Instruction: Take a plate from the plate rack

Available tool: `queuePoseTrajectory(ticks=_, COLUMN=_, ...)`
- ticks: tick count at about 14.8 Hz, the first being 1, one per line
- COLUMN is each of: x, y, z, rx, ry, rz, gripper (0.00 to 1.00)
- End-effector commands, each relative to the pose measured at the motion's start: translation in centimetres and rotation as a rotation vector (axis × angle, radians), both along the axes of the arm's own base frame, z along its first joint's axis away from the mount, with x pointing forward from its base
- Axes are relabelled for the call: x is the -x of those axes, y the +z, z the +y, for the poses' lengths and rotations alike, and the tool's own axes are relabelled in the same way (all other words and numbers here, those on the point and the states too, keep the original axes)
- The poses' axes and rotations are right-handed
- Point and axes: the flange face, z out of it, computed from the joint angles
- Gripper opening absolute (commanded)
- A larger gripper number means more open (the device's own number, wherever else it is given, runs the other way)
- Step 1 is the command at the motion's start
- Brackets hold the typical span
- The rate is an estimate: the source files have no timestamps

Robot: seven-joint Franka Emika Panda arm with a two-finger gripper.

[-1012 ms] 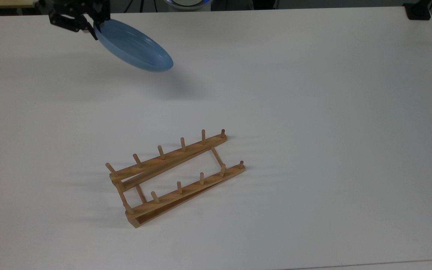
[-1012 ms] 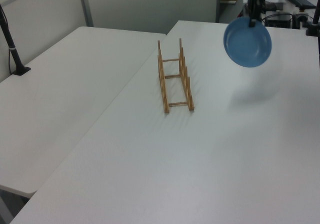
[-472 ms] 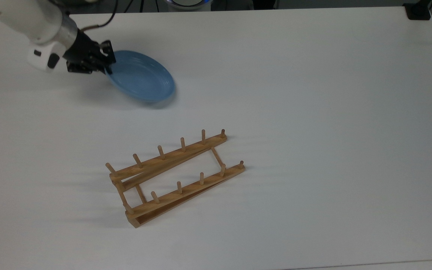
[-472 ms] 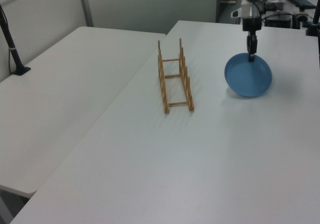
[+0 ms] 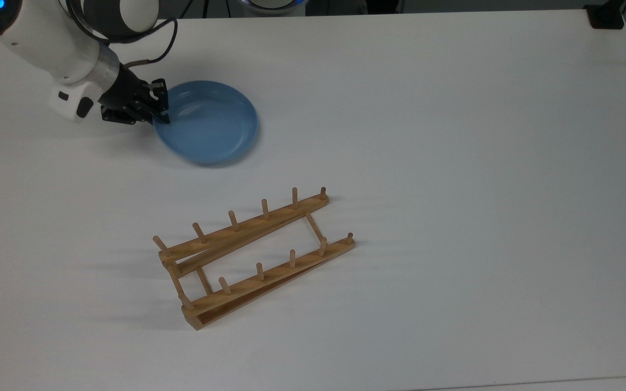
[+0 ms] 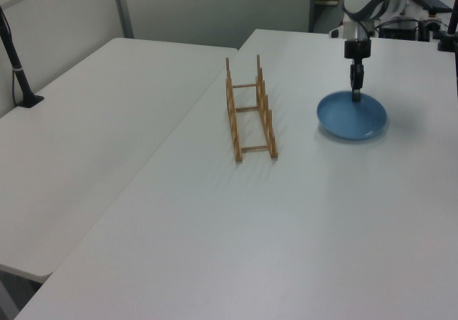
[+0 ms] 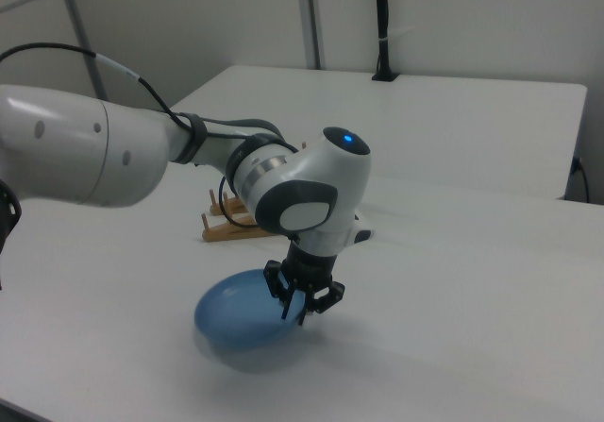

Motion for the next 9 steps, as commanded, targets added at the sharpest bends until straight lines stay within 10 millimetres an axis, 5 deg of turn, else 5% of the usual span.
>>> queuePoseTrajectory(ticks=1, x=-0.1, y=-0.1, z=0.2, rx=0.017, ry=-0.009, rz=-0.029, gripper=1.00)
queuePoseTrajectory(ticks=6, x=-0.4, y=5.7, z=0.3, rx=0.057, ry=-0.135, rz=-0.080, gripper=1.00)
queuePoseTrajectory(ticks=9, x=-0.7, y=13.5, z=2.4, rx=0.083, ry=-0.257, rz=-0.098, gripper=1.00)
